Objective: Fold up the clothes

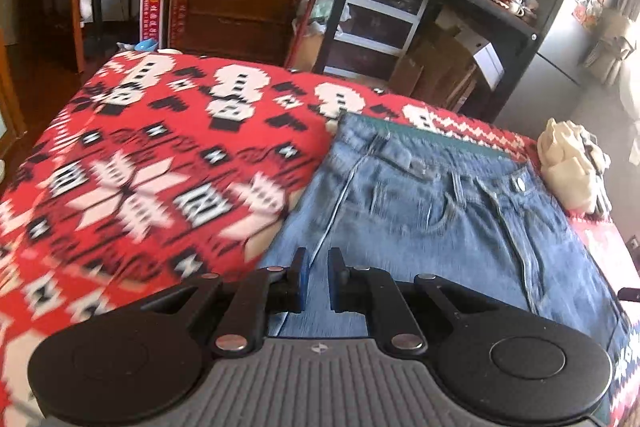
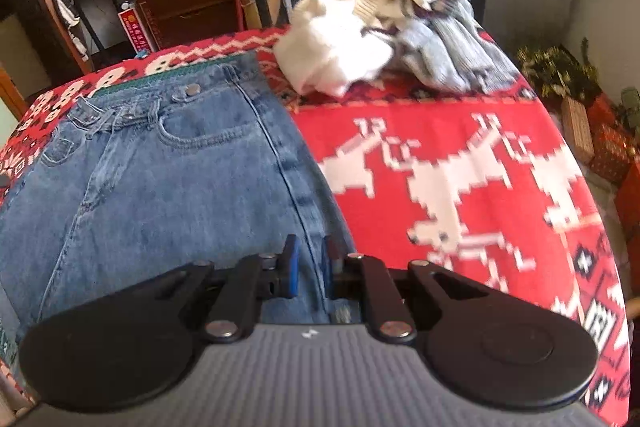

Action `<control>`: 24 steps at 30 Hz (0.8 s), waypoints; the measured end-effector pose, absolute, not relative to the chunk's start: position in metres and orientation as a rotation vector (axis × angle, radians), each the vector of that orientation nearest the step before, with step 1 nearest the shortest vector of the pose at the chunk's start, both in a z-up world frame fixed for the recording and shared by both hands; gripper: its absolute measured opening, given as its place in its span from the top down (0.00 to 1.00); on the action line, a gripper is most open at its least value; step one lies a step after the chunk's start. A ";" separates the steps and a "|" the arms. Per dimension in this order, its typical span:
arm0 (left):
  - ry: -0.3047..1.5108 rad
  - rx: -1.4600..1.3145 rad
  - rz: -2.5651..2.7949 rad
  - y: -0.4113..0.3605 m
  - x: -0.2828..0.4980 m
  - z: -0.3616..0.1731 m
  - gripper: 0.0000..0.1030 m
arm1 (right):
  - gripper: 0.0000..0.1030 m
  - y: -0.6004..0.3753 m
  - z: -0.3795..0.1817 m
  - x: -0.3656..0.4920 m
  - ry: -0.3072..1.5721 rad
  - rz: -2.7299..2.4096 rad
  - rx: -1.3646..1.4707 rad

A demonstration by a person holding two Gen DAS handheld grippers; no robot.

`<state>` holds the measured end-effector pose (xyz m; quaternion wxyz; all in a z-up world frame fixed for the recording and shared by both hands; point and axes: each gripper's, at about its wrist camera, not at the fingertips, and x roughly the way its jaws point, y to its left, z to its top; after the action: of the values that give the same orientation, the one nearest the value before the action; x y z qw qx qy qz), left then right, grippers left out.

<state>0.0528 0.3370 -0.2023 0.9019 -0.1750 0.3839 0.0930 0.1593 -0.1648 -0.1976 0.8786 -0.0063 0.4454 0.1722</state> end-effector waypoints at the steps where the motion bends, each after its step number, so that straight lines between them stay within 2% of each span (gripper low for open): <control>1: 0.798 -0.366 0.199 0.339 0.059 -0.205 0.91 | 0.89 -0.161 -0.197 0.163 0.922 0.364 -0.014; 8: 0.811 -0.414 0.225 0.353 0.069 -0.217 0.93 | 0.89 -0.145 -0.194 0.173 0.902 0.395 -0.015; 24: 0.898 -0.382 0.265 0.347 -0.015 -0.210 0.96 | 0.89 -0.164 -0.209 0.162 0.934 0.361 0.034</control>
<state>-0.0151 0.3473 -0.2101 0.8749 -0.1829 0.4301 0.1268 0.1616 -0.1636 -0.2085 0.8772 0.0165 0.4476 0.1730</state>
